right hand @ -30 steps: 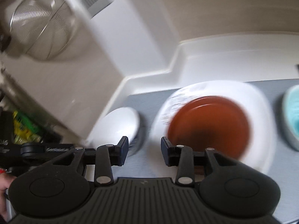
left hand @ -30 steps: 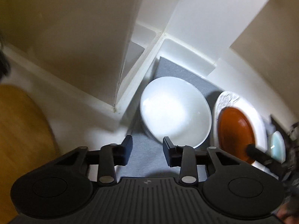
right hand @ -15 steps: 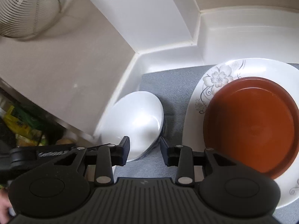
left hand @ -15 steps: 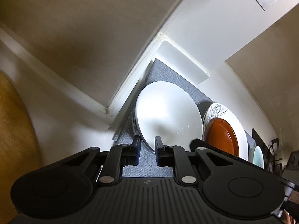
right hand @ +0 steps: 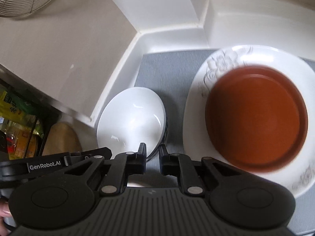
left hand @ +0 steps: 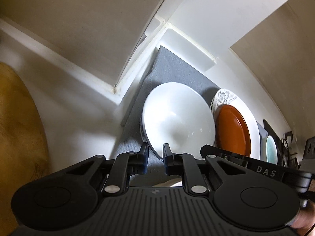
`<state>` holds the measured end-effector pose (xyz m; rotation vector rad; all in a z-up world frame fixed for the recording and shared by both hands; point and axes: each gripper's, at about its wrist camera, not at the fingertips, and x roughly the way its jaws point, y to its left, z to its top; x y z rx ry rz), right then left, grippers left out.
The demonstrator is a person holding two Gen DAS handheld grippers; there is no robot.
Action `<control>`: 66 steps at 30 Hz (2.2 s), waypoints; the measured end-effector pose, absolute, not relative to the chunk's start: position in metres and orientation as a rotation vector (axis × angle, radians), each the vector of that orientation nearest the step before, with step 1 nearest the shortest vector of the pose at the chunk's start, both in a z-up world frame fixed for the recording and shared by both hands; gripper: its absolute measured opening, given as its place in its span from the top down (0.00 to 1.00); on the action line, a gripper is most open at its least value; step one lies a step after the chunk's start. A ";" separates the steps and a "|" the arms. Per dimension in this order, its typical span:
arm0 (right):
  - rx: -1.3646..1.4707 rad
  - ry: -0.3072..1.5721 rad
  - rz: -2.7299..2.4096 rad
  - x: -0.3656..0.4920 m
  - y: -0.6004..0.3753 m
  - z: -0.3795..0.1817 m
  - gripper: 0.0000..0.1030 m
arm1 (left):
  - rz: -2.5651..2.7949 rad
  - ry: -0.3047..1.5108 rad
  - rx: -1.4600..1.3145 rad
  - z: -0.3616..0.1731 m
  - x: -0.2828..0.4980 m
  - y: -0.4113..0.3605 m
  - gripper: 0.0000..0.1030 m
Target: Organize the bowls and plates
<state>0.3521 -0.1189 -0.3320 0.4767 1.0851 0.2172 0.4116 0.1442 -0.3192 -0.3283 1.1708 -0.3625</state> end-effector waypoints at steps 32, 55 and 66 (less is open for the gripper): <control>0.361 1.127 0.253 0.356 -0.122 -0.325 0.75 | -0.379 1.173 -0.331 -0.317 0.422 0.161 0.91; 0.480 1.102 0.237 0.365 -0.121 -0.332 0.85 | -0.312 1.229 -0.345 -0.325 0.437 0.151 0.90; 0.559 1.010 0.234 0.325 -0.151 -0.291 0.86 | -0.320 1.172 -0.266 -0.265 0.399 0.123 0.91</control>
